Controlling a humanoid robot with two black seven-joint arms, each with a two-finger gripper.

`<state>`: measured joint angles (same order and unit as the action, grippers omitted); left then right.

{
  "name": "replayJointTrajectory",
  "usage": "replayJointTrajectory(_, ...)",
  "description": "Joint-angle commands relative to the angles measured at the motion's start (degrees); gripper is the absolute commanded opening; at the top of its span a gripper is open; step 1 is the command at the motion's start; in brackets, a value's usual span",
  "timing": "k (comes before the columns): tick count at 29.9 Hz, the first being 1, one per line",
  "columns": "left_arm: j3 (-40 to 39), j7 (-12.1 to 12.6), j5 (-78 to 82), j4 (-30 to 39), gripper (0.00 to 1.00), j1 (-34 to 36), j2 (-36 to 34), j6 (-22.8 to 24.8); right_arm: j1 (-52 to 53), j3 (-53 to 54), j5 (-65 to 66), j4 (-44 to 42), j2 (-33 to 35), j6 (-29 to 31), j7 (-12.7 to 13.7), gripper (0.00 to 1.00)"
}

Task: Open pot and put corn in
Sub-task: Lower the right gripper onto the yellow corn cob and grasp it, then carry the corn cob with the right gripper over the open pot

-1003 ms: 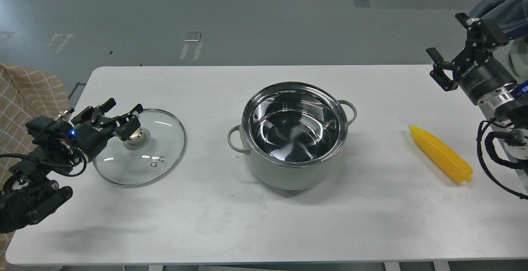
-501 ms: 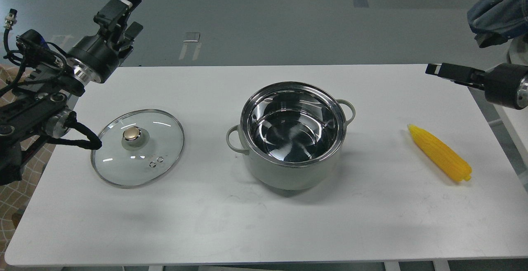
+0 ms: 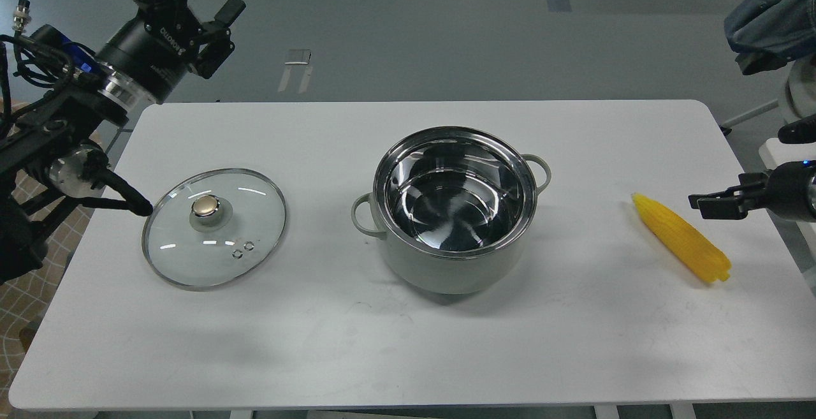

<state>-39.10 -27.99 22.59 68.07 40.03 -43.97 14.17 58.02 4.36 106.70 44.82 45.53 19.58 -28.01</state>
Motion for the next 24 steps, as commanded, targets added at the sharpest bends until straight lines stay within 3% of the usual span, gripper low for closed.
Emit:
replayJointTrajectory(1, -0.1, 0.0, 0.1, 0.6, 0.92, 0.0, 0.0, 0.0, -0.2, -4.1, 1.1, -2.4, -2.4, -2.9, 0.0, 1.0)
replayJointTrajectory(11, -1.2, 0.0, 0.1, 1.3, 0.92, -0.6, -0.3, 0.1, -0.5, -9.5, 1.1, -10.5, -10.7, -6.8, 0.0, 0.9)
replayJointTrajectory(14, -1.5, 0.0, 0.1, 1.6, 0.92, -0.6, -0.5, 0.1, -1.0, -11.0, 1.1, -11.9, -12.6, -6.8, 0.0, 0.68)
replayJointTrajectory(15, -1.5, 0.0, 0.1, 1.8, 0.92, -0.6, -0.5, 0.1, -1.1, -11.4, 1.1, -11.9, -12.7, -6.8, 0.0, 0.55)
replayJointTrajectory(18, -1.5, 0.0, 0.1, 2.0, 0.92, -0.7, -0.5, -0.1, -1.6, -12.0, 1.1, -12.7, -13.0, -6.8, 0.0, 0.42)
replayJointTrajectory(21, -1.6, 0.0, 0.1, 2.1, 0.92, -0.9, -0.5, 0.0, -1.9, -12.1, 1.1, -12.7, -13.1, -7.0, 0.0, 0.24)
replayJointTrajectory(22, -1.6, 0.0, 0.1, 2.1, 0.92, -0.9, -0.5, 0.0, -1.9, -12.1, 1.1, -12.7, -13.1, -7.0, 0.0, 0.24)
replayJointTrajectory(24, -1.6, 0.0, 0.1, 2.1, 0.92, -1.0, -0.5, 0.0, -1.3, -11.9, 1.0, -12.0, -12.7, -7.1, 0.0, 0.08)
